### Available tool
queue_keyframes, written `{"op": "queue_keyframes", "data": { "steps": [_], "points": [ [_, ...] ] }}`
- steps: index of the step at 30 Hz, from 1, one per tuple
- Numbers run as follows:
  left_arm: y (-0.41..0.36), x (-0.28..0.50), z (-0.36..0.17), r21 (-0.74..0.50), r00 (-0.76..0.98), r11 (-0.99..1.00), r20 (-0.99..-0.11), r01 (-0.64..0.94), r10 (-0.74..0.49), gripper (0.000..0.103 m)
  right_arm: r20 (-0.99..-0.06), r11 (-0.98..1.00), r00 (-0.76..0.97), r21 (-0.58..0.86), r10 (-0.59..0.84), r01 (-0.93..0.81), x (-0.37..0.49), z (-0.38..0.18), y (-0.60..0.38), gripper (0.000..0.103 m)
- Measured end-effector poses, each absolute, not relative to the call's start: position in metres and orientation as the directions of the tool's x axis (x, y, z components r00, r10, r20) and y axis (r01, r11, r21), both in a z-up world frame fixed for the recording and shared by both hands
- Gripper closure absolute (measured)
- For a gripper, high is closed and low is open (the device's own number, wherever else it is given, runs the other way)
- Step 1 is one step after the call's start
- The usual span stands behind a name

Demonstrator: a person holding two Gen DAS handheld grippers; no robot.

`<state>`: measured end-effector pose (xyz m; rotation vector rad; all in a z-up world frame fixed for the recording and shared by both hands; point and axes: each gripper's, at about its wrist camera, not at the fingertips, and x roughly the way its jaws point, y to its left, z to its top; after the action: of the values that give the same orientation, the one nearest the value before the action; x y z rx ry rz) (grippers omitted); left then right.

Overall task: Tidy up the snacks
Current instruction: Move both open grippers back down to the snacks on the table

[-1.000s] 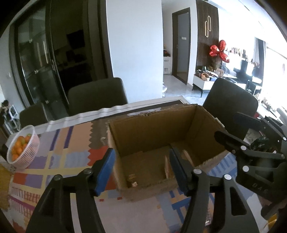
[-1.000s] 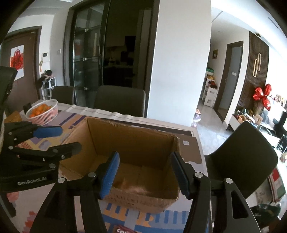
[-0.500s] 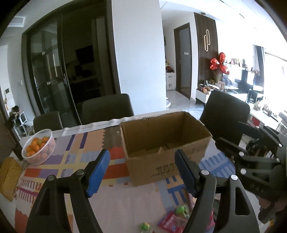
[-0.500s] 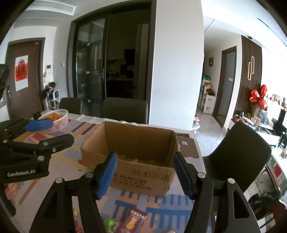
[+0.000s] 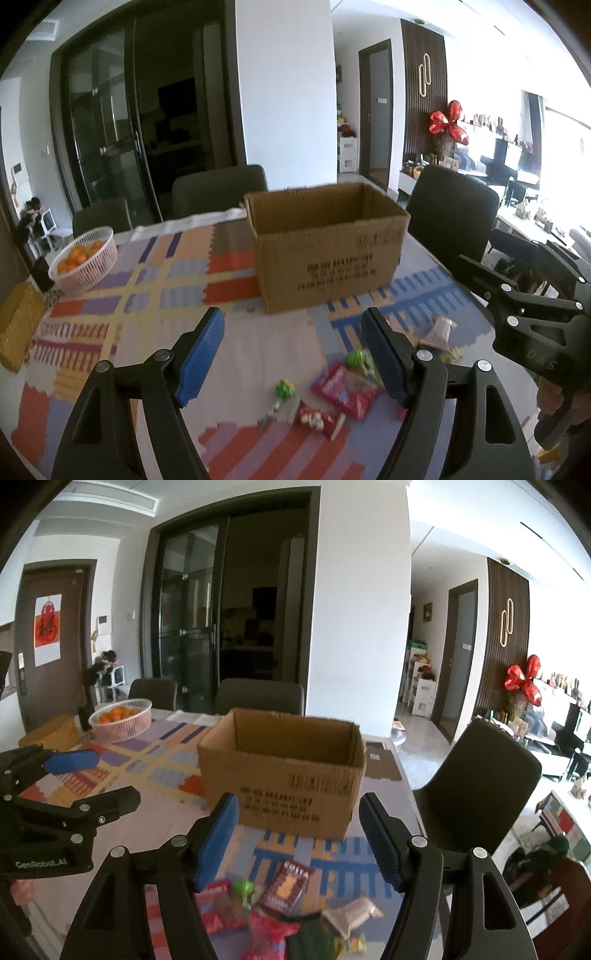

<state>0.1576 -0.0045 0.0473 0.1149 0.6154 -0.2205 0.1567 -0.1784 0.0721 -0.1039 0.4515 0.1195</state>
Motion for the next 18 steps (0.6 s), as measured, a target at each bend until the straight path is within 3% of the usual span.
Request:
{"op": "queue_keyframes", "data": {
  "steps": [18],
  "points": [
    [-0.002,0.137,-0.038,-0.017,0.666,0.977,-0.729,0.214,-0.158,0.027,-0.659,0.989,0.746,-0.022,0.094,-0.143,0.136,-0.017,-0.178,0.034]
  ]
}}
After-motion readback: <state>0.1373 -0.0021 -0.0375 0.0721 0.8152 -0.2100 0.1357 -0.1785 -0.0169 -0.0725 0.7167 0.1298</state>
